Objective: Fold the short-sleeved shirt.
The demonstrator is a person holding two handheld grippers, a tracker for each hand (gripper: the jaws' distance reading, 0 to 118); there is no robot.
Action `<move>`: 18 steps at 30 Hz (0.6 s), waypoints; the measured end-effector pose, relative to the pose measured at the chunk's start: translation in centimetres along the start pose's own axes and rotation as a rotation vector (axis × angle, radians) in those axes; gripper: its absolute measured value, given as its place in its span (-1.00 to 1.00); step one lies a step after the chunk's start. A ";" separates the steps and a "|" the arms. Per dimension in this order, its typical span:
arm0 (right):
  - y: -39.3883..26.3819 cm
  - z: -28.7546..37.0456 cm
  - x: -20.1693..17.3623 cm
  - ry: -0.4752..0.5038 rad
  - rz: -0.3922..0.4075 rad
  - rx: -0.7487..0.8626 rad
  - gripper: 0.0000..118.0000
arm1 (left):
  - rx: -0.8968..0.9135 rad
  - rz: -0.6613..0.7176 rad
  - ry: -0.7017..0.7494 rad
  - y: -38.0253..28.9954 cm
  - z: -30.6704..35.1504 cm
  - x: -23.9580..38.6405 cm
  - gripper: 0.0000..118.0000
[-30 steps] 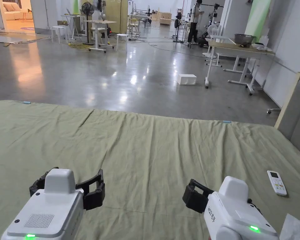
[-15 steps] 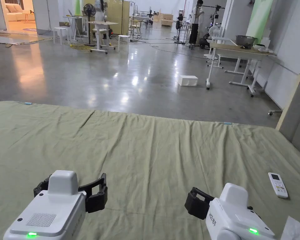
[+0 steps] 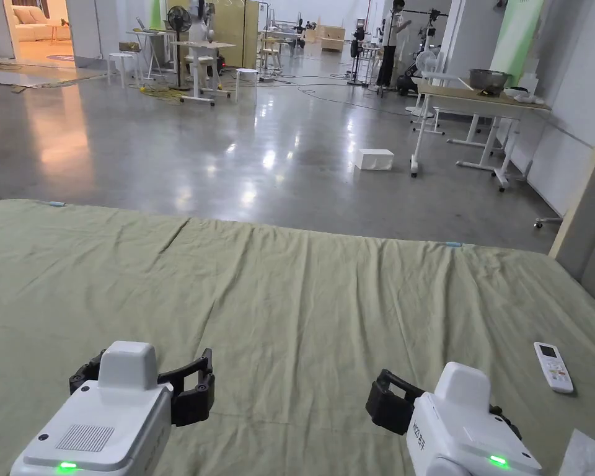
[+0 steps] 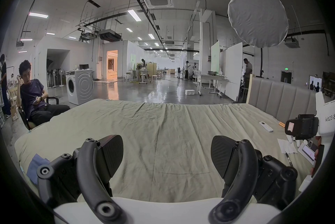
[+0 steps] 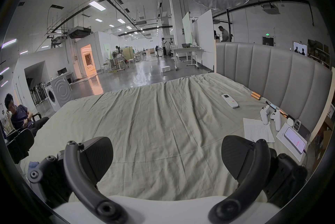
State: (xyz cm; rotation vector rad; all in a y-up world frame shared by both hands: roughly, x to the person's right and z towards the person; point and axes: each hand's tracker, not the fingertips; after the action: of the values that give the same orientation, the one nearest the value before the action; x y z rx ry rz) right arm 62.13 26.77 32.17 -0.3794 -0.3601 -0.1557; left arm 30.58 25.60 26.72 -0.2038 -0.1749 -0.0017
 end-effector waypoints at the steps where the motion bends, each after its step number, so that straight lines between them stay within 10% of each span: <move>1: -0.1 0.1 -0.1 -0.005 0.004 0.008 1.00 | 0.000 0.002 -0.001 0.0 0.0 0.0 0.68; 18: -0.6 0.2 -0.5 0.027 0.096 0.147 1.00 | 0.019 0.000 0.006 0.1 -0.3 -0.2 0.68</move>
State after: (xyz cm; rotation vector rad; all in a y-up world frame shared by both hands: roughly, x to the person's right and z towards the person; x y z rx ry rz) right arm 61.45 26.32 32.38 -0.2486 -0.3242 -0.0401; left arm 30.48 25.59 26.40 -0.1846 -0.1692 -0.0003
